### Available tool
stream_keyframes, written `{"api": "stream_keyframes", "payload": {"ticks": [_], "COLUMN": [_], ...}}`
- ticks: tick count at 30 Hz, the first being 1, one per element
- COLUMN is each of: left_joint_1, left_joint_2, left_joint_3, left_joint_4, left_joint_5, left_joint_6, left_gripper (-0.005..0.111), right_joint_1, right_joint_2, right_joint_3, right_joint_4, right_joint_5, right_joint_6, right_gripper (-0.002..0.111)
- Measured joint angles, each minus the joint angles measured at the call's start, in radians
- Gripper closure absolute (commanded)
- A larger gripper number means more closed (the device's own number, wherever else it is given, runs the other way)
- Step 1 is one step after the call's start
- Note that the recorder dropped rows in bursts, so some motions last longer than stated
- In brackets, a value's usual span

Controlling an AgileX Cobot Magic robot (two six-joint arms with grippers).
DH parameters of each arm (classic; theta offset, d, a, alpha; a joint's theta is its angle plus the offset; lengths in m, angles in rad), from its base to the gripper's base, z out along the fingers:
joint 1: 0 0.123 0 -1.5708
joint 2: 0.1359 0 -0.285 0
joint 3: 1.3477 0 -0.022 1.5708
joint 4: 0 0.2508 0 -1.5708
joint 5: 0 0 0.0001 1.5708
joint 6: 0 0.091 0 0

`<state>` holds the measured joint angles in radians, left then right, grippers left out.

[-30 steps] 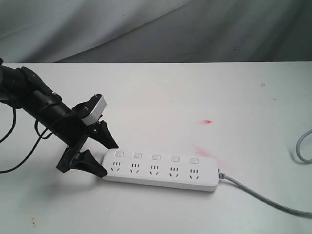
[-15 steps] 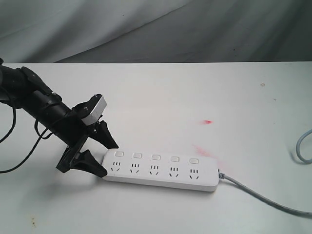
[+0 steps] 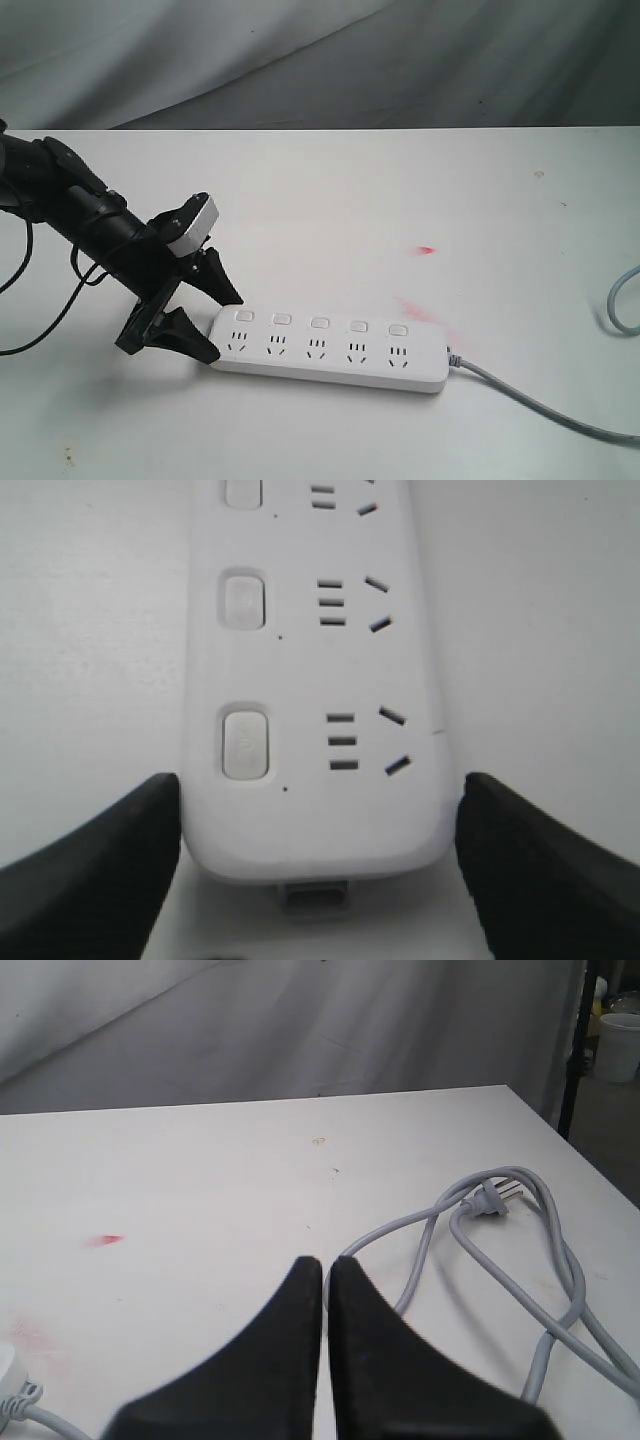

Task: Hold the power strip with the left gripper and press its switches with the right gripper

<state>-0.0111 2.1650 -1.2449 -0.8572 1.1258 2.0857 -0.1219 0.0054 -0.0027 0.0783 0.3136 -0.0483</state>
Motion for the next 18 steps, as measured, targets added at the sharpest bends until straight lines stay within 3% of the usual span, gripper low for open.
{"api": "stream_keyframes", "payload": {"ticks": [11, 13, 18], "left_joint_1": [0.000, 0.000, 0.000], "left_joint_2": [0.000, 0.000, 0.000], "left_joint_3": [0.000, 0.000, 0.000], "left_joint_4": [0.000, 0.000, 0.000], "left_joint_5": [0.000, 0.000, -0.002], "left_joint_6": [0.000, 0.000, 0.000], "left_gripper": [0.057, 0.050, 0.017], "right_joint_1": [0.000, 0.000, 0.000], "right_joint_2": [0.000, 0.000, 0.000], "right_joint_3": [0.000, 0.000, 0.000], "right_joint_4": [0.000, 0.000, 0.000], "right_joint_5": [0.000, 0.000, 0.000], "right_joint_6": [0.000, 0.000, 0.000], "right_gripper": [0.105, 0.105, 0.105]}}
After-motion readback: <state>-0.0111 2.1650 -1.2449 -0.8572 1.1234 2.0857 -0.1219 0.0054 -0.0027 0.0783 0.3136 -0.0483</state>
